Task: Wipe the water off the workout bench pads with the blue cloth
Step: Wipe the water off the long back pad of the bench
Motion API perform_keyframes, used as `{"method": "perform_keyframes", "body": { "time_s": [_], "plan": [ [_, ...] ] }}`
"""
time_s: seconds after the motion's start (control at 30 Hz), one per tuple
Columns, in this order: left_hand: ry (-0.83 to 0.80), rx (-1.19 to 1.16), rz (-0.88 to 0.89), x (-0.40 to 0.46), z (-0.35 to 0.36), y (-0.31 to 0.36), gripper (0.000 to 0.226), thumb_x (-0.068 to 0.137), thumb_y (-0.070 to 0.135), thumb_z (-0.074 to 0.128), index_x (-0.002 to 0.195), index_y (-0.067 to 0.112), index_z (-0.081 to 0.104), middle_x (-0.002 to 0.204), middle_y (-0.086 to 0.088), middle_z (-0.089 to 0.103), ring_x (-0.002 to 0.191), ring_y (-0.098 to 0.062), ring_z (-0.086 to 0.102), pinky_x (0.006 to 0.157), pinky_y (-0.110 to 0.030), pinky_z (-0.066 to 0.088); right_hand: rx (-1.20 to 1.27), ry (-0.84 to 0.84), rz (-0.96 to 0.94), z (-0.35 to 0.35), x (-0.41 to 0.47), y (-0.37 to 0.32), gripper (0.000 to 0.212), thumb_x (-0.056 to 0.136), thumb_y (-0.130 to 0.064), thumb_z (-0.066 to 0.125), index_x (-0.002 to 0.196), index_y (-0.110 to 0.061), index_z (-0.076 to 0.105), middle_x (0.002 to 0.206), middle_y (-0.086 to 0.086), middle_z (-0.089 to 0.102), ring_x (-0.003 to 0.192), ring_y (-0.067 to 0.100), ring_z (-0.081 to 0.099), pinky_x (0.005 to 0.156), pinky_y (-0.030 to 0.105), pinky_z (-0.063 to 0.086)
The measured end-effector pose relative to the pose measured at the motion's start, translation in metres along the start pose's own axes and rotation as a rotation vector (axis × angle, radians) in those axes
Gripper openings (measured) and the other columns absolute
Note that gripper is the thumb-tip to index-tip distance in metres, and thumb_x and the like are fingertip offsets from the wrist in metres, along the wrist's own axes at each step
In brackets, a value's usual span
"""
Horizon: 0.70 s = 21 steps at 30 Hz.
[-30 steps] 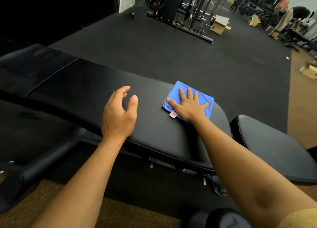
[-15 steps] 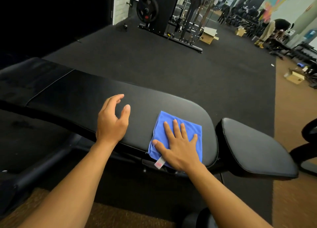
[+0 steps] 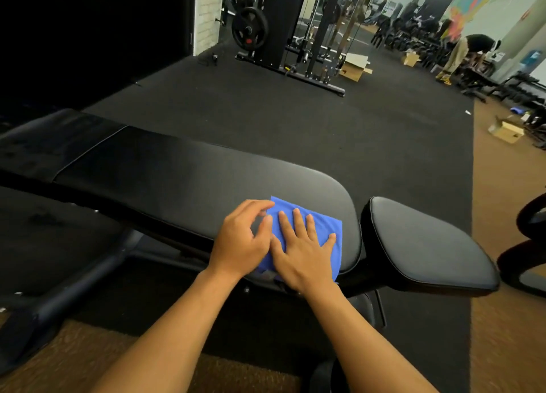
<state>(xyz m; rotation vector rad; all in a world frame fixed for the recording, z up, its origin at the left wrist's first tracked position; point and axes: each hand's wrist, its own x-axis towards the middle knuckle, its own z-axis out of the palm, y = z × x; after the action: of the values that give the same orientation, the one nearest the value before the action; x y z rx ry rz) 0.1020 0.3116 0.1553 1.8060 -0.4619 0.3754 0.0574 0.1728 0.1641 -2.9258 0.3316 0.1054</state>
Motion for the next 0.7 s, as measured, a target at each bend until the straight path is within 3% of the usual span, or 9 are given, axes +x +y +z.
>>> {"method": "perform_keyframes", "body": {
  "time_s": [0.07, 0.2, 0.3, 0.4, 0.53, 0.63, 0.7],
  "plan": [
    [-0.057, -0.014, -0.051, -0.005, 0.01, 0.007, 0.028, 0.093, 0.021, 0.055, 0.114, 0.017, 0.074, 0.111, 0.006, 0.072, 0.099, -0.008, 0.068, 0.089, -0.028, 0.055, 0.02, 0.022, 0.054, 0.001, 0.006, 0.002, 0.074, 0.094, -0.068, 0.014, 0.16, -0.036, 0.003, 0.168, -0.01, -0.007, 0.154, 0.017, -0.012, 0.115, 0.067, -0.012],
    [-0.188, -0.045, -0.094, -0.009, 0.033, 0.028, 0.028, 0.097, 0.024, 0.052, 0.115, 0.021, 0.073, 0.112, 0.011, 0.071, 0.102, -0.003, 0.064, 0.089, -0.014, 0.047, 0.006, 0.02, 0.117, -0.005, 0.011, 0.02, 0.074, 0.098, -0.061, 0.021, 0.161, -0.029, 0.0, 0.168, -0.009, -0.009, 0.154, 0.016, -0.013, 0.116, 0.066, -0.009],
    [-0.266, -0.048, -0.105, -0.003, 0.055, 0.038, 0.033, 0.096, 0.029, 0.048, 0.118, 0.02, 0.071, 0.12, 0.009, 0.068, 0.109, -0.004, 0.06, 0.094, -0.015, 0.045, 0.038, 0.039, 0.205, -0.013, 0.016, 0.048, 0.076, 0.097, -0.062, 0.023, 0.161, -0.028, 0.002, 0.168, -0.009, -0.009, 0.154, 0.014, -0.013, 0.118, 0.064, -0.006],
    [-0.318, -0.021, -0.125, 0.01, 0.076, 0.04, 0.033, 0.1, 0.026, 0.051, 0.128, 0.017, 0.067, 0.133, 0.005, 0.063, 0.12, -0.007, 0.056, 0.094, -0.006, 0.036, 0.146, 0.07, 0.292, -0.019, 0.027, 0.076, 0.08, 0.094, -0.067, 0.027, 0.161, -0.028, 0.006, 0.168, -0.012, -0.007, 0.154, 0.012, -0.01, 0.12, 0.061, 0.009],
    [-0.356, 0.011, -0.16, 0.033, 0.097, 0.037, 0.033, 0.106, 0.027, 0.046, 0.131, 0.016, 0.064, 0.137, 0.005, 0.061, 0.124, -0.01, 0.054, 0.099, -0.017, 0.036, 0.261, 0.111, 0.283, -0.026, 0.055, 0.103, 0.082, 0.096, -0.064, 0.033, 0.161, -0.022, 0.007, 0.169, -0.007, -0.003, 0.155, 0.016, -0.003, 0.119, 0.047, 0.02],
    [-0.391, 0.028, -0.18, 0.051, 0.108, 0.034, 0.035, 0.108, 0.031, 0.04, 0.121, 0.01, 0.065, 0.129, 0.0, 0.063, 0.115, -0.009, 0.052, 0.095, -0.022, 0.036, 0.287, 0.112, 0.275, -0.028, 0.082, 0.118, 0.086, 0.093, -0.067, 0.037, 0.16, -0.018, 0.013, 0.168, -0.001, 0.008, 0.152, 0.024, 0.016, 0.114, 0.046, 0.03],
    [-0.408, 0.046, -0.196, 0.067, 0.113, 0.032, 0.038, 0.108, 0.033, 0.038, 0.115, 0.006, 0.065, 0.124, -0.003, 0.064, 0.109, -0.009, 0.05, 0.09, -0.022, 0.035, 0.304, 0.11, 0.285, -0.032, 0.099, 0.125, 0.084, 0.091, -0.067, 0.038, 0.155, -0.016, 0.02, 0.161, 0.002, 0.023, 0.139, 0.029, 0.039, 0.099, 0.045, 0.041]
  ]
}}
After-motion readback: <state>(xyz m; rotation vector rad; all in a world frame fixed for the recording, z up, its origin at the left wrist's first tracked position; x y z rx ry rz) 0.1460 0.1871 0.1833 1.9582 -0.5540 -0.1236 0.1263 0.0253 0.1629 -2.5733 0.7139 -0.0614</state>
